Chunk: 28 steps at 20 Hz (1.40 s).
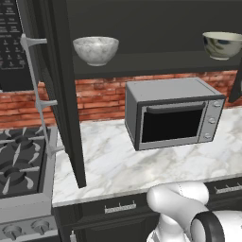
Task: Move the bowls from the cabinet to the plates on the dining table.
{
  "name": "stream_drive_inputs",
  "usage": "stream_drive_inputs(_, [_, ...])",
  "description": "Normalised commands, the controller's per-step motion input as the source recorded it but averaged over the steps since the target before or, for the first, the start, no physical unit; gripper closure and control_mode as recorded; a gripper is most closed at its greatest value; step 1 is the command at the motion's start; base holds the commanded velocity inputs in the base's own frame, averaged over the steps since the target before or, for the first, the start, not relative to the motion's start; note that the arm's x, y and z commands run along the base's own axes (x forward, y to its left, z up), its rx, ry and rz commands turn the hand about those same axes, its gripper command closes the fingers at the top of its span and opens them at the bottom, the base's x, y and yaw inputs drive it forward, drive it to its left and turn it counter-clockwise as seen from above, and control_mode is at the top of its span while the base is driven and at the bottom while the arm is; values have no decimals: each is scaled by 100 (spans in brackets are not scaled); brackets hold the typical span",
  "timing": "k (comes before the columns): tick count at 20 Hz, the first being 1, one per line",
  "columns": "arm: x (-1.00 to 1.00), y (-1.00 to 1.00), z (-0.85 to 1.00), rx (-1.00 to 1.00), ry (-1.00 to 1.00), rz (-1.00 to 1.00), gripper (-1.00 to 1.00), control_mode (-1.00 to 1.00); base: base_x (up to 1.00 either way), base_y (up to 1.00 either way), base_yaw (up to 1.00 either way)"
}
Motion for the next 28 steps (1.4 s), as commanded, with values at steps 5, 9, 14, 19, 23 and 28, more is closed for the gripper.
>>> stream_drive_inputs(5, [15, 48, 0, 0, 0, 0, -100, -100, 0, 0, 0])
stream_drive_inputs(9, [46, 31, 0, 0, 0, -2, -100, -100, 0, 0, 0])
stream_drive_inputs(14, [59, 9, -9, 0, 0, -1, -100, -100, 0, 0, 0])
stream_drive_inputs(19, [59, 0, -16, -6, 0, 0, -100, -100, 0, 0, 0])
stream_drive_inputs(23, [39, 0, -4, -17, 0, 0, -100, -100, 0, 0, 0])
stream_drive_inputs(28, [10, 0, 0, -21, 5, 0, -100, -100, 0, 0, 0])
